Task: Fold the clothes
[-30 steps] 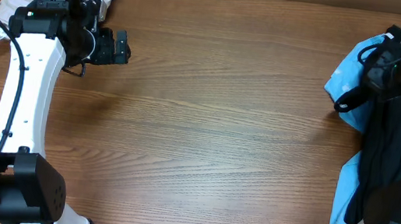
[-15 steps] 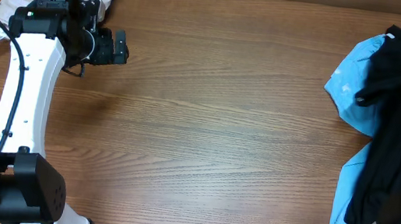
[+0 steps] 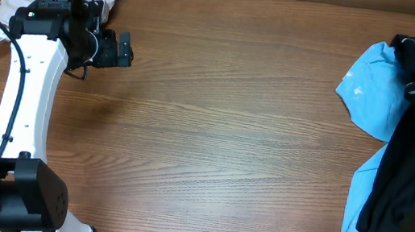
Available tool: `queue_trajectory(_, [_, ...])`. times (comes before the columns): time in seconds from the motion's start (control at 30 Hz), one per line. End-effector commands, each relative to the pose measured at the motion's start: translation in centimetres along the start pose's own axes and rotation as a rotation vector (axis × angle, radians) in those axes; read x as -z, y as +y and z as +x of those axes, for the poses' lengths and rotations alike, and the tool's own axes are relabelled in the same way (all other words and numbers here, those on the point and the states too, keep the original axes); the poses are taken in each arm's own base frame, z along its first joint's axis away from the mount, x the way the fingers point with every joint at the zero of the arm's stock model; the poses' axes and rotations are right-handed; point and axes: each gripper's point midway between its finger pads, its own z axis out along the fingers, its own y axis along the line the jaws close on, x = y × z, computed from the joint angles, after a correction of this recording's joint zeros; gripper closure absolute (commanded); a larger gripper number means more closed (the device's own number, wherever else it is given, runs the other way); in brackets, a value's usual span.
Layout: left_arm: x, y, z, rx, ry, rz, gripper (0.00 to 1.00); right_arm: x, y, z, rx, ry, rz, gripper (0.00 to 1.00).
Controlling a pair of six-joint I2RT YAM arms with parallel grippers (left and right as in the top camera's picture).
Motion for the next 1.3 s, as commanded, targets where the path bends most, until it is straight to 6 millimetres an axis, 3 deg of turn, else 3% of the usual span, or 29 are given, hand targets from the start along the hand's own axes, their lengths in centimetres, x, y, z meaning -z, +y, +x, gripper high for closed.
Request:
queue_trajectory(0.0, [0.1,0.1,-0.6,0.014,-0.015,-0.005,0.0,2.9,3.8,-0.6,0.135,-0.064,-0.111,0.96])
queue_trajectory(0.13, [0.1,0.1,-0.6,0.014,-0.014,-0.005,0.0,5.3,7.0,0.5,0.229,-0.063,-0.228,0.96])
queue_trajectory(0.27, [0.1,0.1,-0.6,0.014,-0.013,-0.005,0.0,7.9,8.9,1.2,0.285,-0.1,-0.256,0.96])
queue_trajectory(0.5, [0.1,0.1,-0.4,0.016,-0.003,-0.006,0.0,10.8,10.1,1.6,0.321,-0.159,-0.267,0.96])
queue_trajectory(1.27, [0.1,0.2,-0.2,0.017,0.004,-0.008,0.0,10.6,8.9,2.2,0.303,-0.134,-0.211,0.96])
